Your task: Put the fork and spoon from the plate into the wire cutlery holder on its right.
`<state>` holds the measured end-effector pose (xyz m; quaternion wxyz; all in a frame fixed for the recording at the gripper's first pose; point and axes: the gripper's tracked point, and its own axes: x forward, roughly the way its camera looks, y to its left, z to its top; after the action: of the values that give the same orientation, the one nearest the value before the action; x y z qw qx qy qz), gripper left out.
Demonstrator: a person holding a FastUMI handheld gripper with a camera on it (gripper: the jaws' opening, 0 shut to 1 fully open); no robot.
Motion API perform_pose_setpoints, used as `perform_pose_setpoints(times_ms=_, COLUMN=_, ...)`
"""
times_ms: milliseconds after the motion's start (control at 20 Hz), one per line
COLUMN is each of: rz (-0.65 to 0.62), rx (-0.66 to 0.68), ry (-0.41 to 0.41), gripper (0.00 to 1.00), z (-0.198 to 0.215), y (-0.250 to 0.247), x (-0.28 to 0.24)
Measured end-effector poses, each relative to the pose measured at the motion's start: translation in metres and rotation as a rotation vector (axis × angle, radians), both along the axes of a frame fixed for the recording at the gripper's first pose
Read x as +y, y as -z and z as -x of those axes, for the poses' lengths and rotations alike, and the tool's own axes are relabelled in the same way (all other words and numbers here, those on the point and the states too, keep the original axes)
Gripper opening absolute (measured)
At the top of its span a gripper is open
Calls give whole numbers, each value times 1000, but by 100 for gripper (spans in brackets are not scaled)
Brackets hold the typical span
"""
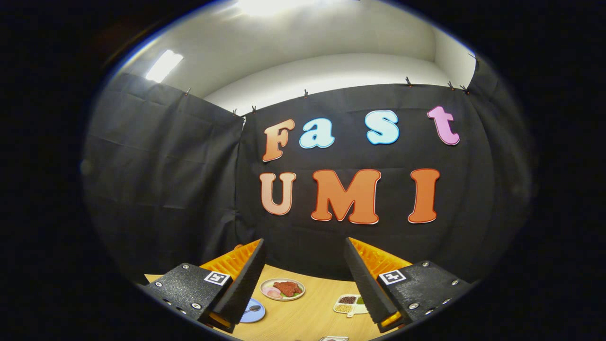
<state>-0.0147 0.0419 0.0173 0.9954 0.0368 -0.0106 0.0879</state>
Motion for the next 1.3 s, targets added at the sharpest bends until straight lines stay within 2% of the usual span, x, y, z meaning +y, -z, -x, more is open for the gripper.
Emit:
perform_pose_setpoints(times_ms=450, rz=9, rx=-30, ry=59, gripper=98, z=-5, y=-5, x=0)
perform_pose_setpoints(times_ms=750, rz=2, rx=-1, ry=171, gripper=98, z=-19, y=9, x=28)
perform_pose_setpoints(times_ms=950, rz=20, rx=101, ry=217, gripper=98, z=-28, y=43, x=62)
perform_pose_setpoints(times_ms=1300, rz=26, rx=321, ry=216, gripper=98, z=-39, y=115, x=124)
